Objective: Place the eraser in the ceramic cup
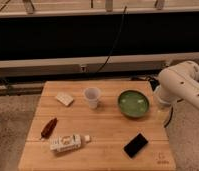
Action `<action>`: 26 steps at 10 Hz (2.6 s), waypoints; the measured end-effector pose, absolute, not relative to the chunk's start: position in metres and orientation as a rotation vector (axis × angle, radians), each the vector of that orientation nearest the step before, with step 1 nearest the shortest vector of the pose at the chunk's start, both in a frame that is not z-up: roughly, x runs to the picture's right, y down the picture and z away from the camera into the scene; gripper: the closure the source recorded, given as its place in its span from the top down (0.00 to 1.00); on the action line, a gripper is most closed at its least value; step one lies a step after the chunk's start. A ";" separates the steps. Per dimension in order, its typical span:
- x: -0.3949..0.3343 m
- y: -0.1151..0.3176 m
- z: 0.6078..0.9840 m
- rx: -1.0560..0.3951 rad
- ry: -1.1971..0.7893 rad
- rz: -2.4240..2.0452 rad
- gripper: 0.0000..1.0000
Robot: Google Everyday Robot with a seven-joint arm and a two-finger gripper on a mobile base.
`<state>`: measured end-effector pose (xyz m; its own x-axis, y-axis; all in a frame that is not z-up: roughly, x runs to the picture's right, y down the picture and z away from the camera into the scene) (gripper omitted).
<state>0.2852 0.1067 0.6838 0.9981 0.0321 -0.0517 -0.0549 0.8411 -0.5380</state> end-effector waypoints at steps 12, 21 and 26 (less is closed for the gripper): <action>0.285 0.107 0.684 -0.570 0.041 0.046 0.80; 0.260 0.150 0.699 -0.607 0.013 -0.032 0.80; 0.251 0.195 0.714 -0.645 -0.020 -0.095 0.80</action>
<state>0.2505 0.1946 0.7137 0.9955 -0.0821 0.0477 0.0943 0.7948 -0.5995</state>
